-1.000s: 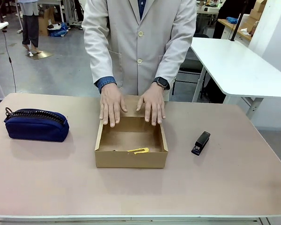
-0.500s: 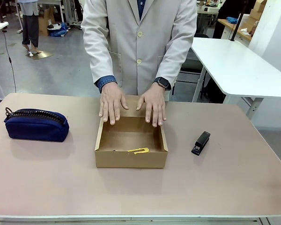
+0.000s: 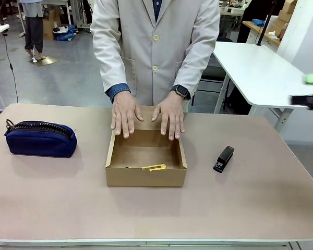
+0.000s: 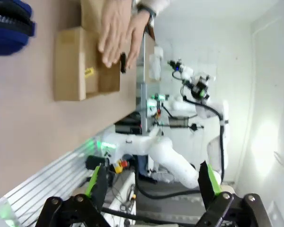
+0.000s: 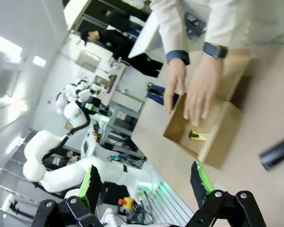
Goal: Pack the item into the box.
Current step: Close the Mailer Box.
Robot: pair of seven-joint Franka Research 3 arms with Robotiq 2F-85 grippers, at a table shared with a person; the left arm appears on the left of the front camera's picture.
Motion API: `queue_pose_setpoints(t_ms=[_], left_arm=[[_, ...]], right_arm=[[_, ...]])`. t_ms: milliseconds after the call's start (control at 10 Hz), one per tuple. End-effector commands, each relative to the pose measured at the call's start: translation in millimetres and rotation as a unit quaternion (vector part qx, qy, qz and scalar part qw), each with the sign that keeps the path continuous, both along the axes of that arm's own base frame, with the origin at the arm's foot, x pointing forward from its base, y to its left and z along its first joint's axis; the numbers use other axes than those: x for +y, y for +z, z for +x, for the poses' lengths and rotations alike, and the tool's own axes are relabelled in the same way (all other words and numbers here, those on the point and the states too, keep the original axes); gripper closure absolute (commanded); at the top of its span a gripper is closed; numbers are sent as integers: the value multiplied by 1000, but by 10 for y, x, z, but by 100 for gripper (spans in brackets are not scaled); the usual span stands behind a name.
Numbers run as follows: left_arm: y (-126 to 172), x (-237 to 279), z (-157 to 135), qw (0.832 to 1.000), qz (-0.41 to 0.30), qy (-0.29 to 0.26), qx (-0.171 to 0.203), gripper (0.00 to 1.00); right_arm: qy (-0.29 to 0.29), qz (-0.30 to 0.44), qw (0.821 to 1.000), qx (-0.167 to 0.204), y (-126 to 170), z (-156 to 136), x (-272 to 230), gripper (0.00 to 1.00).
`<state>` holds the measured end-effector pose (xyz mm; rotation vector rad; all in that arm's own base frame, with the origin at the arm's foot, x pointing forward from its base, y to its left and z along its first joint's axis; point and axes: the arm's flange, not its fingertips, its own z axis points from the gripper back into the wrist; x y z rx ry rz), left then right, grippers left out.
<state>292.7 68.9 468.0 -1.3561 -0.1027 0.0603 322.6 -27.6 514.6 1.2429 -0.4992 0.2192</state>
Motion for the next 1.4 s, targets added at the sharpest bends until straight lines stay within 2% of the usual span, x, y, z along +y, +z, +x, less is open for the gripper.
queue_pose_setpoints(t_ms=[0, 100, 200, 400, 500, 600, 700, 900, 1000, 1100, 1200, 1300], left_arm=[[-271, -533, -123, 1000, -14, -15, 14, 0], [-345, -542, -109, 1000, -8, -4, 12, 0], [-50, -240, 150, 1000, -5, -21, 11, 0], [-50, -240, 150, 1000, -5, -21, 11, 0], [-120, -343, 236, 1000, -4, -23, 18, 0], [-209, -663, 506, 1000, 26, 11, -8, 0], [-320, -911, 804, 997, 34, 38, -49, 0], [-642, -1355, 1300, 986, 89, 82, -116, 0], [-836, -1530, 1468, 988, 94, 67, -104, 0], [-1048, -1641, 1625, 988, 103, 64, -96, 0], [-1225, -1649, 1759, 989, 90, 92, -70, 0], [-878, -1631, 1354, 988, 106, 65, -90, 0]], right_arm=[[18, -1, 999, 38, -403, 12, 683, 0], [44, -9, 997, 56, -503, -23, 812, 0], [14, 4, 1000, 20, -126, 174, 377, 0], [14, 4, 1000, 20, -126, 174, 377, 0], [28, -2, 999, 38, -258, 255, 599, 0], [38, -57, 995, 73, -378, 518, 935, 0], [45, -42, 993, 98, -497, 699, 1108, 0], [10, -57, 988, 142, -830, 1045, 1374, 0], [21, -63, 985, 162, -1039, 1215, 1545, 0], [-12, -76, 982, 172, -1227, 1376, 1636, 0], [-27, -71, 982, 171, -1353, 1501, 1687, 0], [-18, -99, 982, 158, -1314, 1468, 1603, 0]])
